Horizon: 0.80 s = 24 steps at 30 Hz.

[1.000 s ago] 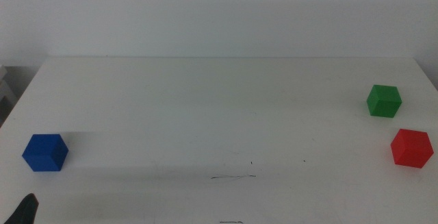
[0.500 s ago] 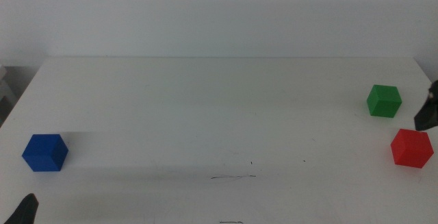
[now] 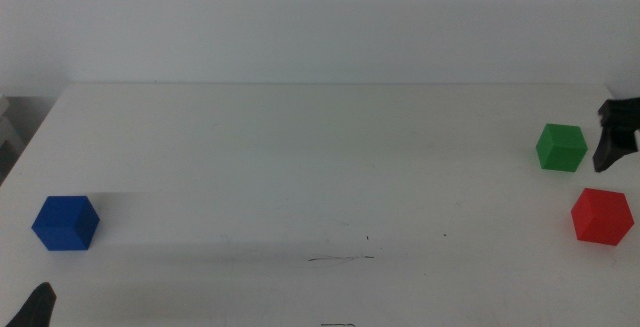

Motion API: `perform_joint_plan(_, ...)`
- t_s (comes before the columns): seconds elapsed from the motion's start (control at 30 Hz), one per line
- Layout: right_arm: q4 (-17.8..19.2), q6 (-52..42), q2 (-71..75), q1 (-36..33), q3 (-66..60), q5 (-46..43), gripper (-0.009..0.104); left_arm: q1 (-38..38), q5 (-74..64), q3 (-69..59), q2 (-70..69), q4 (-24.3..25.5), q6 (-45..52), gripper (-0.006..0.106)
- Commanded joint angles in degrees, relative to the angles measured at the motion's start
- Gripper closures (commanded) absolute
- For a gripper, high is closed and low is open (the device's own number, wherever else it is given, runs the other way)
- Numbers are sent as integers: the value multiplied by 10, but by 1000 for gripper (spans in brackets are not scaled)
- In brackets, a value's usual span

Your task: Stack red cubes first, then green, then blue cubes in a specific spot.

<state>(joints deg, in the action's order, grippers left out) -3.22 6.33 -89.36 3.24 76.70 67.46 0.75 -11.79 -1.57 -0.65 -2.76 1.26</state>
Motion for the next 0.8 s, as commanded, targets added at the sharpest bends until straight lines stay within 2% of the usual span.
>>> perform_joint_plan(0.0, 20, 2, -4, 5, 19, -28, 1, 1, 46, 12, -15, -5, -4, 7)
perform_joint_plan(0.27, 69, 15, -72, 5, 43, -56, 2, 1, 46, 12, -15, -5, -4, 7)
perform_joint_plan(0.77, 83, 15, -152, 5, 44, -73, 12, 1, 46, 12, -15, -5, -4, 7)
